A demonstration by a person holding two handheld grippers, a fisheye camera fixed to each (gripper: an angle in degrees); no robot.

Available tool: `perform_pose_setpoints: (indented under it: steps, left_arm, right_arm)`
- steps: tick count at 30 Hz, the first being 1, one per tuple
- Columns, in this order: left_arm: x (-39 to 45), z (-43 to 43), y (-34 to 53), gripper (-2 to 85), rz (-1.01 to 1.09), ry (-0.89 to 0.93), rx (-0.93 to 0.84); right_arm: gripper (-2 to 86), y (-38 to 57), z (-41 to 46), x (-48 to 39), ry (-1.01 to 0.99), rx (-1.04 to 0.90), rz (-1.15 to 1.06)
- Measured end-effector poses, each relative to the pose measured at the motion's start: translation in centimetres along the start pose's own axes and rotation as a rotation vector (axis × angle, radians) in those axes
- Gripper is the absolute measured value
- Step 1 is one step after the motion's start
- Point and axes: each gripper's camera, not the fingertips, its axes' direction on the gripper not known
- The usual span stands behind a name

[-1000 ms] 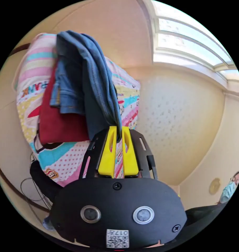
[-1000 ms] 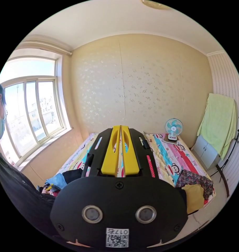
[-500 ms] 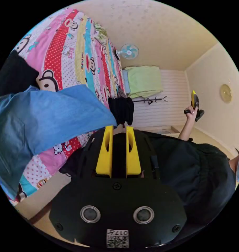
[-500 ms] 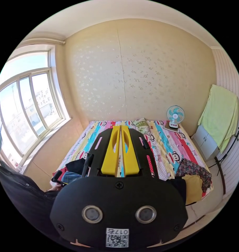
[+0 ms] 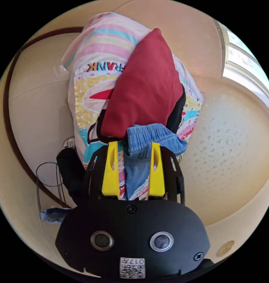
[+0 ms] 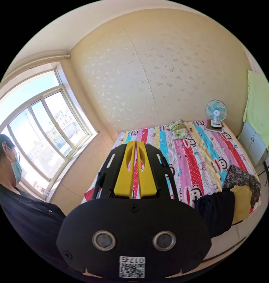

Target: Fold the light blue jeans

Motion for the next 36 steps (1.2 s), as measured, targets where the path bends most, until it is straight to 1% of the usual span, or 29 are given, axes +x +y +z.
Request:
perform_pose_setpoints:
  steps: [2,3,5,7,8,9,11,12,13,14,15,16,17,18,19,21,23,24,26,27,28,29,30,32,33,34,35,36]
  left_arm:
    - [-2.6,3.1,0.1,11.3,-0.099,0.118,-0.139]
    - [-3.2,3.4,0.4,10.9,-0.132,0.122,-0.155]
    - [-4.4,2.9,2.6,9.8,-0.187,0.115,-0.108]
    - [-4.1,2.4,4.5,7.8,-0.15,0.104,-0.132]
    - [-3.2,2.2,6.0,6.8,-0.054,0.128,-0.175]
    - [-2.7,2.2,6.7,6.3,-0.001,0.146,-0.204]
    - [0.0,2.6,11.0,5.2,0.236,0.335,-0.368]
    - [0.7,2.7,12.3,5.0,0.286,0.368,-0.413]
    - [2.3,2.6,15.1,4.8,0.394,0.433,-0.483]
    - [3.9,2.2,18.1,4.6,0.506,0.454,-0.528]
    - [4.8,1.8,19.6,4.6,0.562,0.449,-0.537]
    - [6.6,1.3,22.9,4.5,0.681,0.427,-0.547]
    - [8.3,0.9,26.2,4.4,0.795,0.412,-0.562]
    - [9.2,0.9,27.9,4.3,0.843,0.41,-0.572]
    - [10.6,0.8,31.2,4.1,0.922,0.427,-0.587]
    - [12.4,0.7,36.2,3.6,1.018,0.489,-0.606]
    - [14.2,0.9,43.1,2.4,1.161,0.529,-0.654]
    - [14.5,1.1,44.9,1.6,1.194,0.516,-0.665]
    - [14.7,1.6,52.5,-0.3,1.337,0.463,-0.705]
    - [14.5,1.8,54.5,-0.5,1.38,0.448,-0.722]
    - [13.9,2.3,58.4,-0.6,1.464,0.416,-0.75]
    - [13.0,2.6,61.7,-0.6,1.523,0.361,-0.75]
    - [12.4,2.6,62.9,-0.5,1.541,0.321,-0.72]
    - [10.0,1.8,65.3,0.1,1.551,0.247,-0.595]
    - [9.3,1.4,65.5,0.6,1.544,0.252,-0.58]
    - [7.8,0.6,65.4,1.7,1.517,0.278,-0.556]
    - [6.1,-0.2,65.0,5.2,1.484,0.298,-0.53]
    - [5.2,-0.6,64.8,7.0,1.464,0.298,-0.512]
  right_arm:
    - [0.5,0.2,1.2,-0.1,-0.063,-0.025,0.007]
    - [0.5,0.3,1.9,-0.4,-0.099,-0.032,-0.016]
    - [0.6,0.7,2.7,-1.1,-0.124,-0.034,-0.063]
    - [0.7,1.2,3.1,-1.7,-0.159,-0.037,-0.104]
    - [0.9,1.6,3.2,-2.3,-0.196,-0.031,-0.148]
    - [1.2,2.1,3.2,-2.8,-0.224,-0.023,-0.2]
    - [1.9,3.0,3.2,-3.8,-0.24,-0.02,-0.29]
    - [2.9,3.6,3.4,-4.6,-0.237,-0.029,-0.36]
    - [3.5,4.0,3.6,-5.0,-0.236,-0.036,-0.394]
    - [5.6,4.8,4.0,-5.9,-0.243,-0.05,-0.457]
    - [8.2,5.6,4.7,-6.9,-0.258,-0.075,-0.522]
    - [9.4,6.1,5.1,-7.4,-0.269,-0.092,-0.549]
    - [11.7,7.0,6.0,-8.4,-0.294,-0.141,-0.586]
    - [12.4,7.9,7.0,-9.3,-0.323,-0.212,-0.595]
    - [12.8,8.4,7.5,-9.7,-0.343,-0.239,-0.588]
    - [15.3,10.4,9.2,-10.9,-0.475,-0.321,-0.571]
    - [17.9,11.7,10.2,-11.9,-0.523,-0.385,-0.581]
    - [19.6,12.5,10.6,-12.7,-0.508,-0.419,-0.594]
    - [20.9,13.4,10.7,-14.2,-0.459,-0.454,-0.643]
    - [20.1,14.0,10.6,-15.3,-0.368,-0.459,-0.688]
    - [19.8,14.2,10.6,-15.8,-0.31,-0.454,-0.708]
    - [12.8,14.6,10.3,-16.5,-0.205,-0.434,-0.748]
    - [8.1,15.2,9.6,-17.1,-0.192,-0.424,-0.838]
    - [5.0,15.5,9.0,-17.3,-0.113,-0.418,-0.905]
    - [3.8,15.4,8.4,-17.1,-0.082,-0.401,-0.923]
    - [3.4,15.3,7.9,-16.9,-0.077,-0.389,-0.923]
    - [2.7,14.6,6.9,-16.3,-0.105,-0.362,-0.905]
    - [2.1,13.4,5.6,-15.5,-0.173,-0.336,-0.864]
